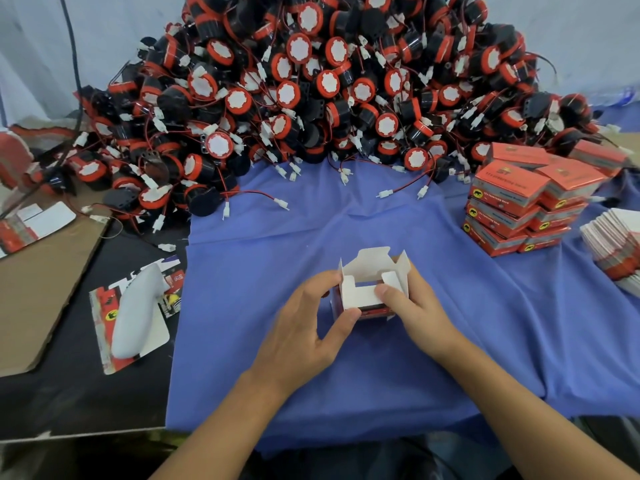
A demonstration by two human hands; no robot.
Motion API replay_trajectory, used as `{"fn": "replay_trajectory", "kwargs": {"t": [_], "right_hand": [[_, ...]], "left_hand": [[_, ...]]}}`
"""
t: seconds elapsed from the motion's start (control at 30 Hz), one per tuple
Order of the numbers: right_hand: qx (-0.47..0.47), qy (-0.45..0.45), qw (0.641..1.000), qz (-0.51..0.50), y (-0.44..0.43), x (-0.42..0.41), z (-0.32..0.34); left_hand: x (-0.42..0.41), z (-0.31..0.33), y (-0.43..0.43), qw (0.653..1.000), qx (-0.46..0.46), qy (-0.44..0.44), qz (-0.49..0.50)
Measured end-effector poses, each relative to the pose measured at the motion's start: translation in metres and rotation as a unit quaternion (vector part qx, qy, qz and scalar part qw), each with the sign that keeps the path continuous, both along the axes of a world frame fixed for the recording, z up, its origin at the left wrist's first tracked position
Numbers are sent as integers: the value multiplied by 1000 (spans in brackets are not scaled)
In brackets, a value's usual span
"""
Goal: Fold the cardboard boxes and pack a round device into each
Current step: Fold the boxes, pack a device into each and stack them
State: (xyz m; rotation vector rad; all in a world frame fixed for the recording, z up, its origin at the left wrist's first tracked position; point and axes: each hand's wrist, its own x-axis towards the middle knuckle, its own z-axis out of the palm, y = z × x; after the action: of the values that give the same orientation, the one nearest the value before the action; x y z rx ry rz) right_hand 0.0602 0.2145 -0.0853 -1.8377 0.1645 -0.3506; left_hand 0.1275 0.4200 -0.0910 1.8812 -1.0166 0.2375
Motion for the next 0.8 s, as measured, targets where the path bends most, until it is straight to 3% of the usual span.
{"fn": "replay_trajectory", "kwargs": {"t": [0.13, 0.43, 0.8], "right_hand": [[-25, -9, 1000, -2, 1, 1, -1], [-117, -60, 991, -18, 11, -6, -1], [-241, -109, 964, -19, 11, -8, 6]], "left_hand": [[4, 1, -1, 999, -1, -34, 1], [4, 3, 0, 1000, 24, 14, 5], [6, 2, -1, 1000, 6, 8, 7]]}}
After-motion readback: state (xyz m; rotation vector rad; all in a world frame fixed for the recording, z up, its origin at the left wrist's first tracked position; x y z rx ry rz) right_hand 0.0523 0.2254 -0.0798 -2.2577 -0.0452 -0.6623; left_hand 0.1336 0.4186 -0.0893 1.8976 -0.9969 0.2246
